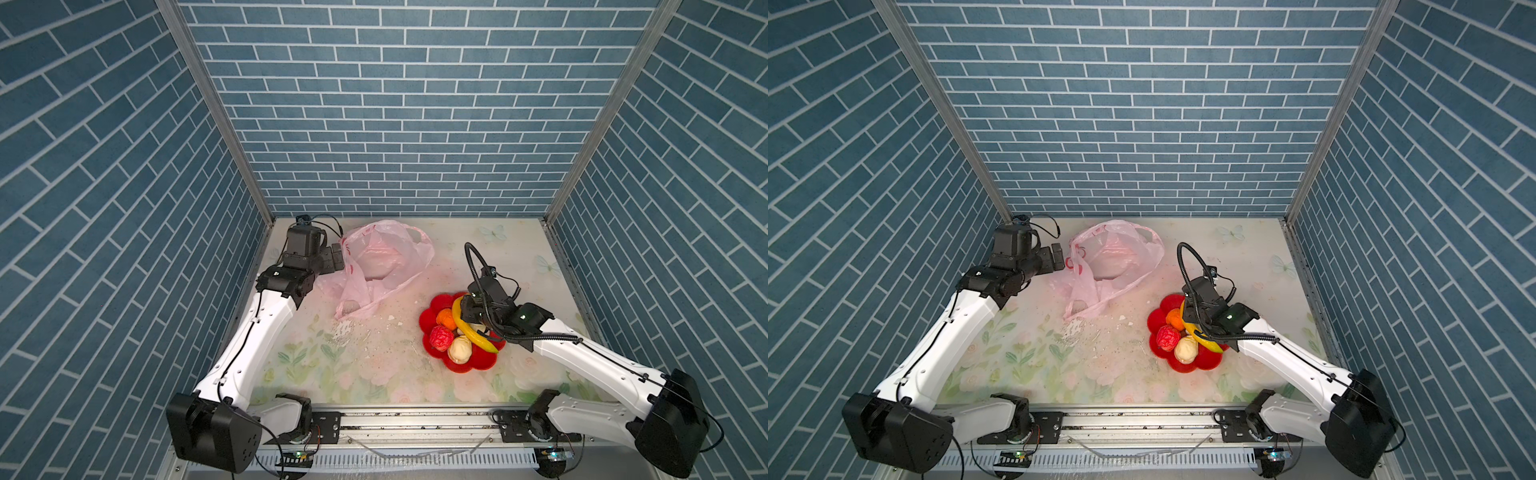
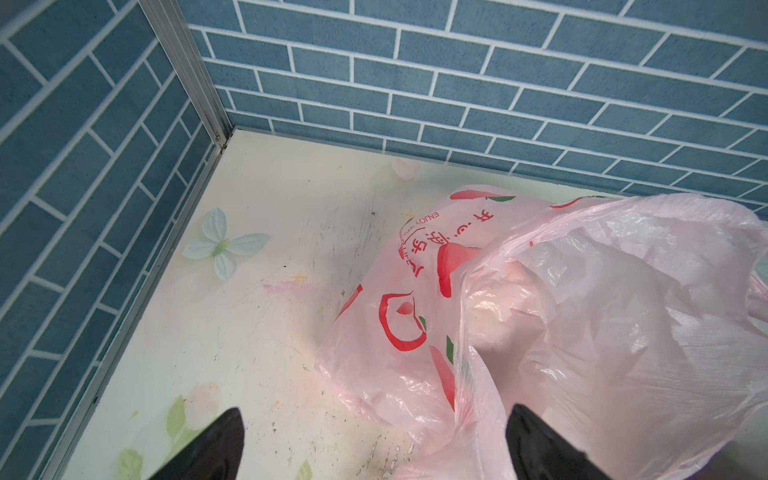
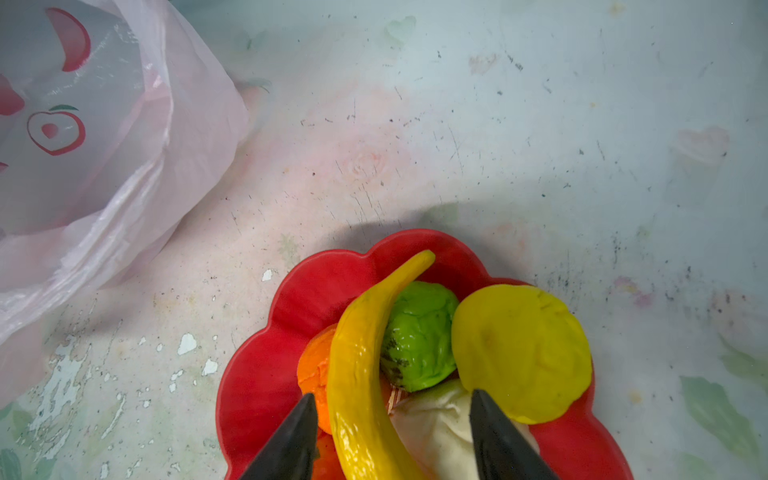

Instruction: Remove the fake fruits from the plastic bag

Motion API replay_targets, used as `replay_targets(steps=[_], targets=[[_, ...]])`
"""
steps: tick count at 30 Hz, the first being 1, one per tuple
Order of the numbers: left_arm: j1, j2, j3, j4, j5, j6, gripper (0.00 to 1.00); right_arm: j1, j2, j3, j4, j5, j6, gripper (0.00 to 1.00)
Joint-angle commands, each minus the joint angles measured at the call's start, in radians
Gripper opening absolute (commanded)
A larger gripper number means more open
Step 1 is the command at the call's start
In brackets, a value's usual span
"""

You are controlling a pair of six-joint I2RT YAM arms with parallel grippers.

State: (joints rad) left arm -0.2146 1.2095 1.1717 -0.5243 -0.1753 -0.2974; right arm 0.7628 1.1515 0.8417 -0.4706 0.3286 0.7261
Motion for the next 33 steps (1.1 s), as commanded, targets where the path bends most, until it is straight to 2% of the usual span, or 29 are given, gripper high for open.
replay_targets(steps=[1, 10, 11, 18, 24, 28, 33], targets=[[0.004, -0.029, -0.017, 0.029, -0.035, 0.025, 0.99, -0.015, -0.020, 0.055, -0.057, 0.054, -0.053, 0.62], [0.005, -0.132, -0.064, 0.052, -0.109, 0.036, 0.99, -0.104, -0.042, 0.086, -0.063, 0.082, -0.137, 0.78], [0.004, -0.147, -0.076, 0.052, -0.122, 0.031, 0.99, -0.118, -0.049, 0.085, -0.058, 0.087, -0.149, 0.82], [0.005, -0.288, -0.213, 0.115, -0.269, -0.027, 0.99, -0.261, -0.095, 0.032, 0.021, 0.105, -0.228, 0.93], [0.005, -0.394, -0.314, 0.146, -0.381, -0.013, 0.99, -0.411, -0.123, -0.079, 0.173, 0.089, -0.280, 0.95], [0.004, -0.399, -0.349, 0.130, -0.495, 0.005, 0.99, -0.475, -0.127, -0.119, 0.245, 0.103, -0.317, 0.95], [0.004, -0.381, -0.431, 0.229, -0.543, 0.057, 0.99, -0.529, -0.110, -0.144, 0.308, 0.114, -0.353, 0.95]])
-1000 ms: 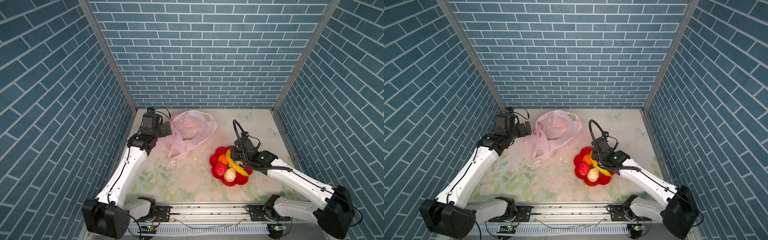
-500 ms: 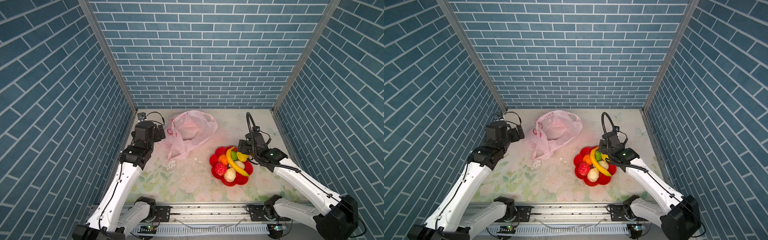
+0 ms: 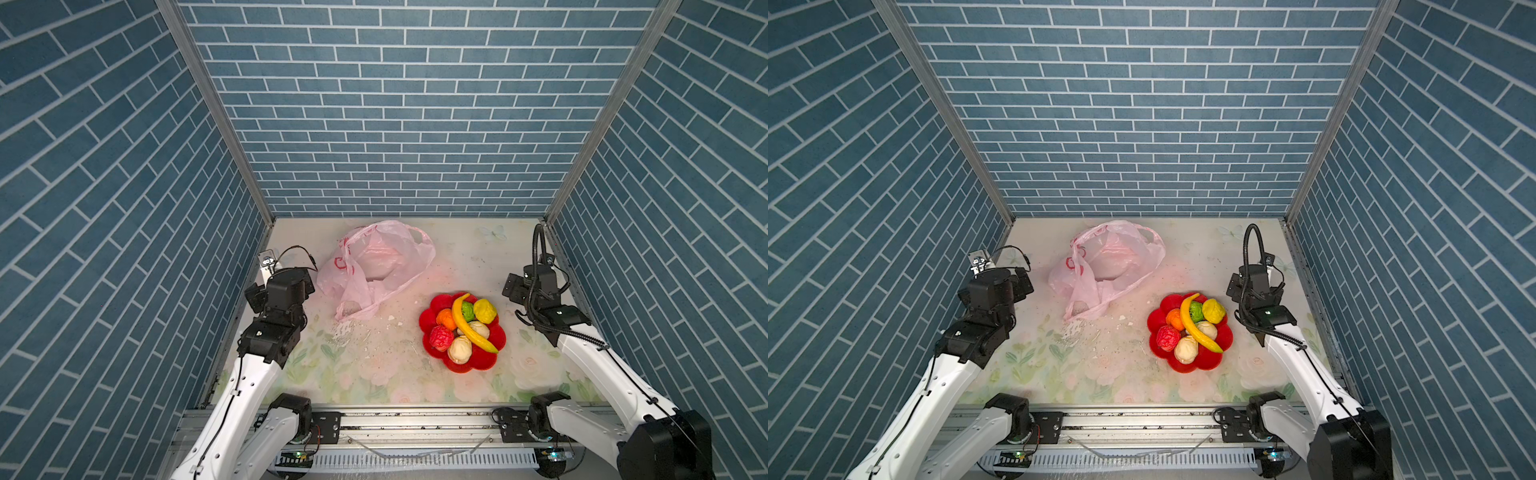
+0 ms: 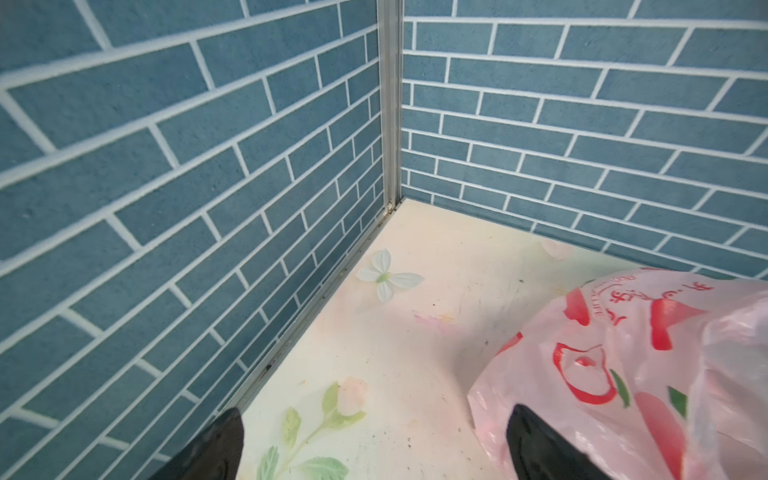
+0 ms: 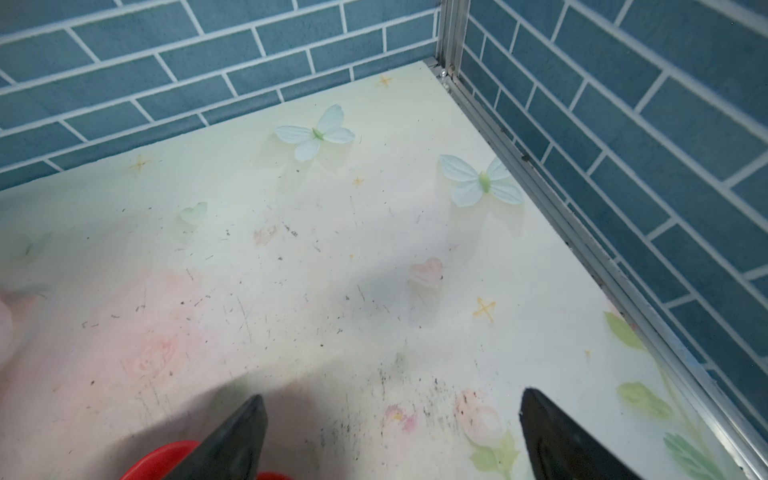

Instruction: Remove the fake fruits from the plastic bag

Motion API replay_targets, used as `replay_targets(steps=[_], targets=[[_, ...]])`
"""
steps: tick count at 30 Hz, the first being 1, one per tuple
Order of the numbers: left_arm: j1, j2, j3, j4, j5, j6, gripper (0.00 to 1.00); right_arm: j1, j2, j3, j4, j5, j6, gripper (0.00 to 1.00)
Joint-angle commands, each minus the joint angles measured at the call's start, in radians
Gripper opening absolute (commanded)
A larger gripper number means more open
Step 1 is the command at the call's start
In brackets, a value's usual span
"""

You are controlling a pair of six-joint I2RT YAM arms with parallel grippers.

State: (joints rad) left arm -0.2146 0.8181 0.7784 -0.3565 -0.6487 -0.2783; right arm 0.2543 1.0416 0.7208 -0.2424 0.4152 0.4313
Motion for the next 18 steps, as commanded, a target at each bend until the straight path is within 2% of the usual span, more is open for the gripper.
replay_targets(steps=[1, 6, 9, 14, 18], targets=[[0.004, 0.016, -0.056, 0.087, -0.083, 0.053, 0.99, -0.027, 0.005, -0.031, 0.101, 0.031, -0.070, 0.95], [0.009, 0.034, -0.131, 0.205, -0.182, 0.122, 0.99, -0.051, 0.017, -0.063, 0.176, 0.055, -0.103, 0.99], [0.034, 0.035, -0.202, 0.320, -0.189, 0.138, 0.99, -0.065, 0.026, -0.090, 0.228, 0.057, -0.125, 0.99], [0.129, 0.075, -0.383, 0.621, -0.023, 0.162, 0.99, -0.082, 0.055, -0.119, 0.294, 0.070, -0.150, 0.99], [0.150, 0.168, -0.425, 0.774, 0.088, 0.205, 0.99, -0.095, 0.091, -0.132, 0.353, 0.084, -0.177, 0.99]])
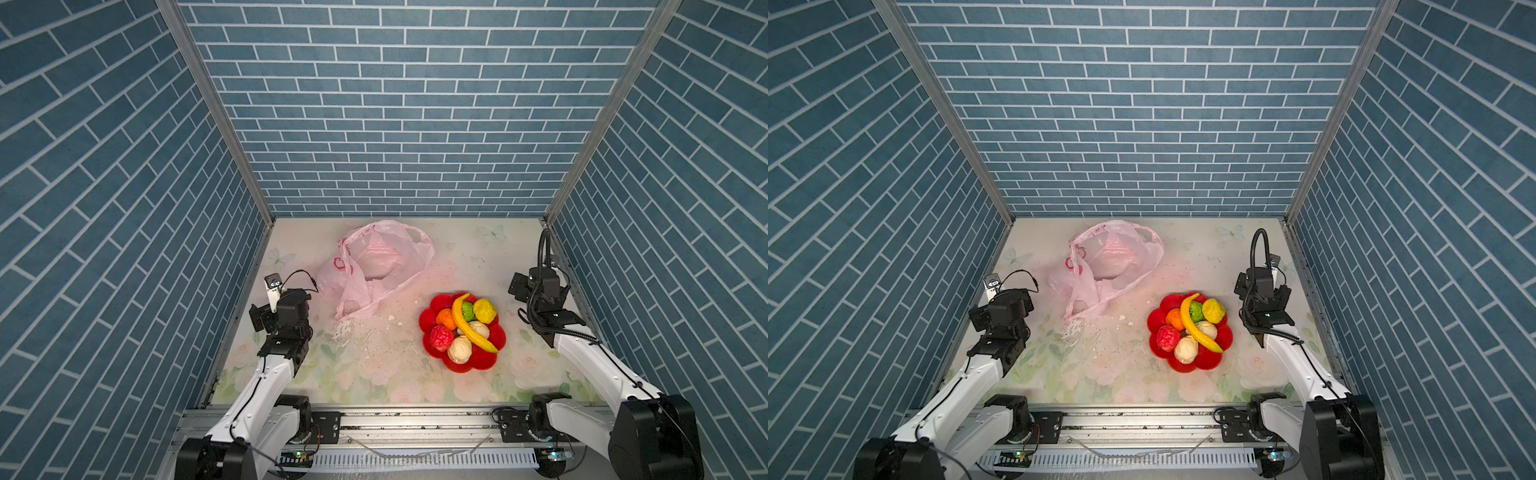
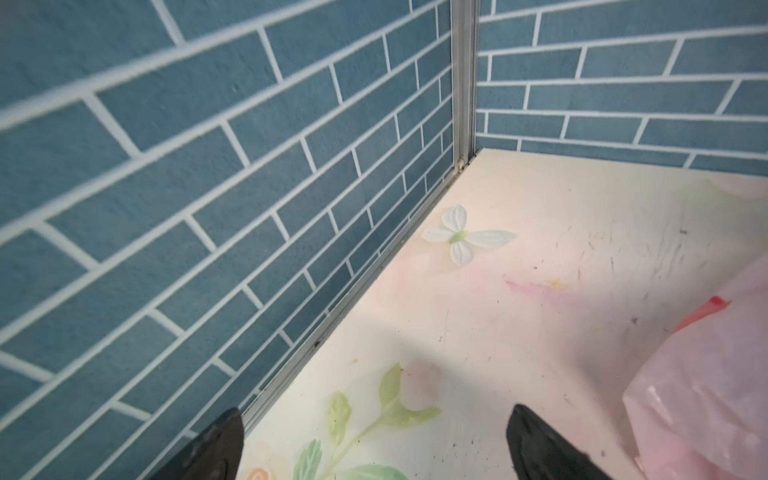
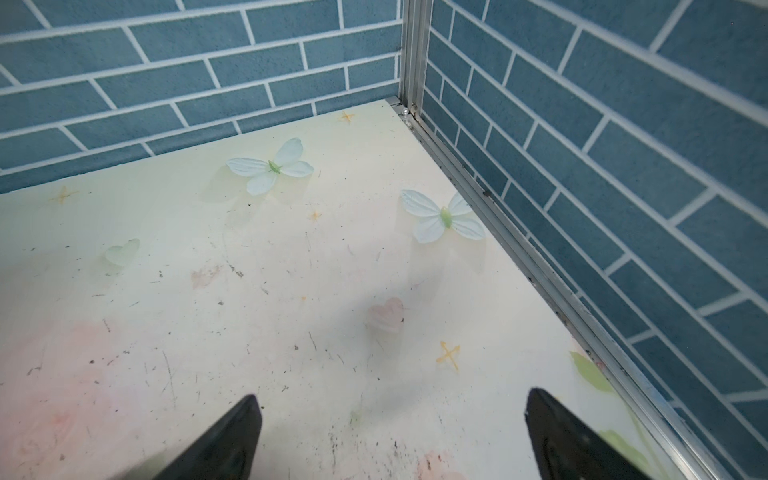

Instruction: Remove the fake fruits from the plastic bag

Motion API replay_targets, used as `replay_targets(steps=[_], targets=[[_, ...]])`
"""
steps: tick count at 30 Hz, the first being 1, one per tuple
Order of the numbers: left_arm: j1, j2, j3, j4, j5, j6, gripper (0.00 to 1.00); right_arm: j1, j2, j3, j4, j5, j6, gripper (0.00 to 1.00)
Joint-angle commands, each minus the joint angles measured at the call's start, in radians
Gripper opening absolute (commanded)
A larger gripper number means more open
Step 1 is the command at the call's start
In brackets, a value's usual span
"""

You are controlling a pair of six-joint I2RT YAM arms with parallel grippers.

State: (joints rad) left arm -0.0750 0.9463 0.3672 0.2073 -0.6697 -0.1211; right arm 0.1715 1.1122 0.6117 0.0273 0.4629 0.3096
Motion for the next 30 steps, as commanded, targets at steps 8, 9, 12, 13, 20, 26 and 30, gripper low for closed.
replay_targets(steps=[8, 9, 12, 13, 20, 26, 30], targets=[[0.011, 0.193, -0.032, 0.401, 0.265, 0.100, 0.99, -0.054, 0.091, -0.002, 0.145, 0.045, -0.067, 0.99], [0.011, 0.202, -0.038, 0.422, 0.268, 0.114, 0.99, -0.061, 0.101, 0.000, 0.156, 0.040, -0.067, 0.99], [0.012, 0.229, -0.052, 0.470, 0.280, 0.126, 0.99, -0.084, 0.139, 0.004, 0.182, 0.027, -0.065, 0.99], [0.012, 0.237, -0.054, 0.481, 0.284, 0.124, 0.99, -0.093, 0.151, 0.006, 0.190, 0.015, -0.068, 0.99], [0.014, 0.329, -0.053, 0.562, 0.301, 0.121, 0.99, -0.128, 0.234, -0.008, 0.296, -0.073, -0.098, 0.99], [0.017, 0.401, -0.035, 0.588, 0.323, 0.125, 0.99, -0.134, 0.229, -0.024, 0.339, -0.093, -0.140, 0.99], [0.020, 0.440, -0.033, 0.620, 0.345, 0.125, 0.99, -0.140, 0.222, -0.049, 0.359, -0.092, -0.145, 0.99]])
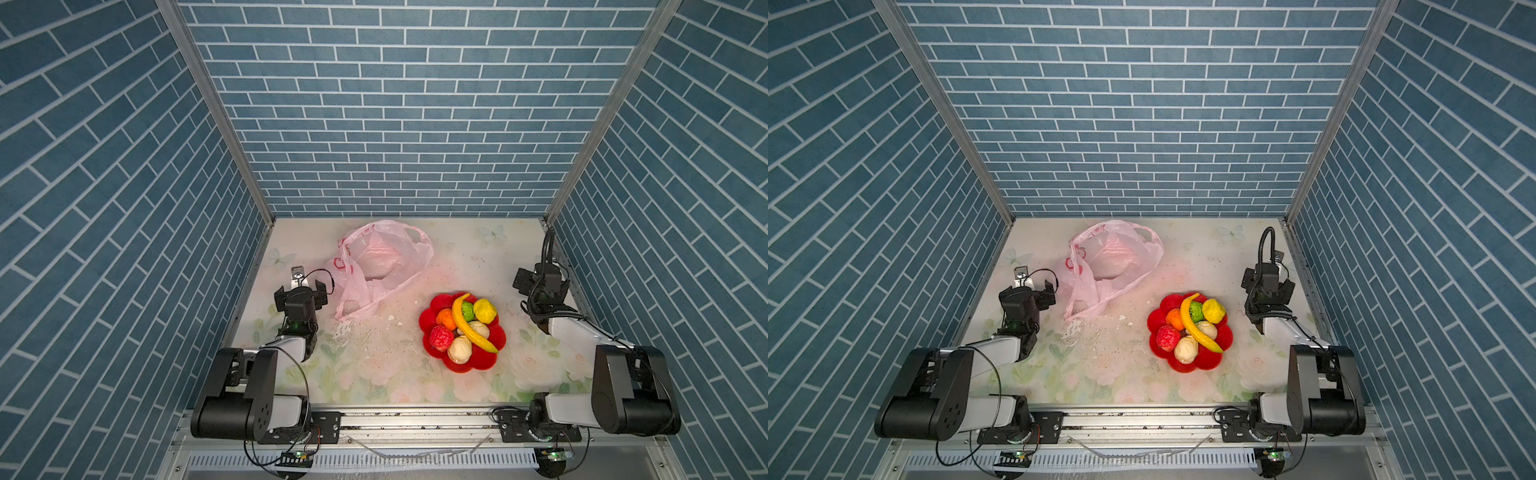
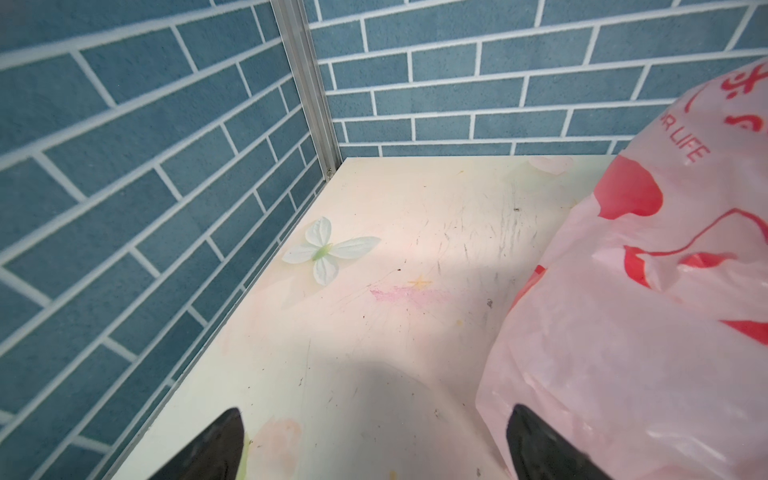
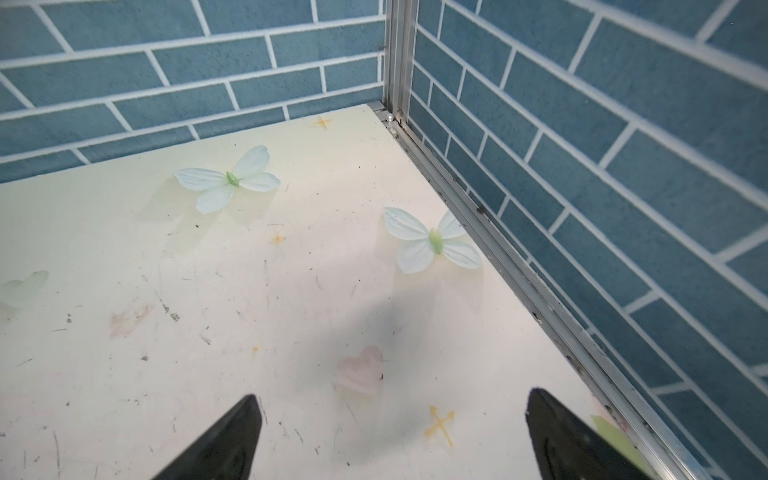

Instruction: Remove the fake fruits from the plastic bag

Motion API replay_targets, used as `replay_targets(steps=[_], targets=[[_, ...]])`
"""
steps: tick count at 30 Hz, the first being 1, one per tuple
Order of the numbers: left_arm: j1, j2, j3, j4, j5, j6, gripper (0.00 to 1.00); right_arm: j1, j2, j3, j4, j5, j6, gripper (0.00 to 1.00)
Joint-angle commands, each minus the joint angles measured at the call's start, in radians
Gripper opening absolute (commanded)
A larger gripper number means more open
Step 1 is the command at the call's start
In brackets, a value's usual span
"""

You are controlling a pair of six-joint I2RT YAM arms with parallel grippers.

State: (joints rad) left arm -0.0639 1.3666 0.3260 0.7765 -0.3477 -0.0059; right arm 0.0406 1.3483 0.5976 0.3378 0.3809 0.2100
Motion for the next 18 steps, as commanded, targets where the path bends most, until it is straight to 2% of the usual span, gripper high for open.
replay_targets(steps=[1, 11, 18], targets=[[0.009, 0.028, 0.010, 0.055, 0.022, 0.006, 0.99, -0.010, -0.015, -0.045, 0.054, -0.009, -0.043, 0.99], [0.018, 0.113, 0.018, 0.117, 0.071, 0.007, 0.99, -0.014, -0.012, -0.148, 0.182, -0.001, -0.063, 0.99], [0.019, 0.157, 0.018, 0.160, 0.113, 0.026, 0.99, -0.022, 0.037, -0.170, 0.302, -0.050, -0.116, 0.99]])
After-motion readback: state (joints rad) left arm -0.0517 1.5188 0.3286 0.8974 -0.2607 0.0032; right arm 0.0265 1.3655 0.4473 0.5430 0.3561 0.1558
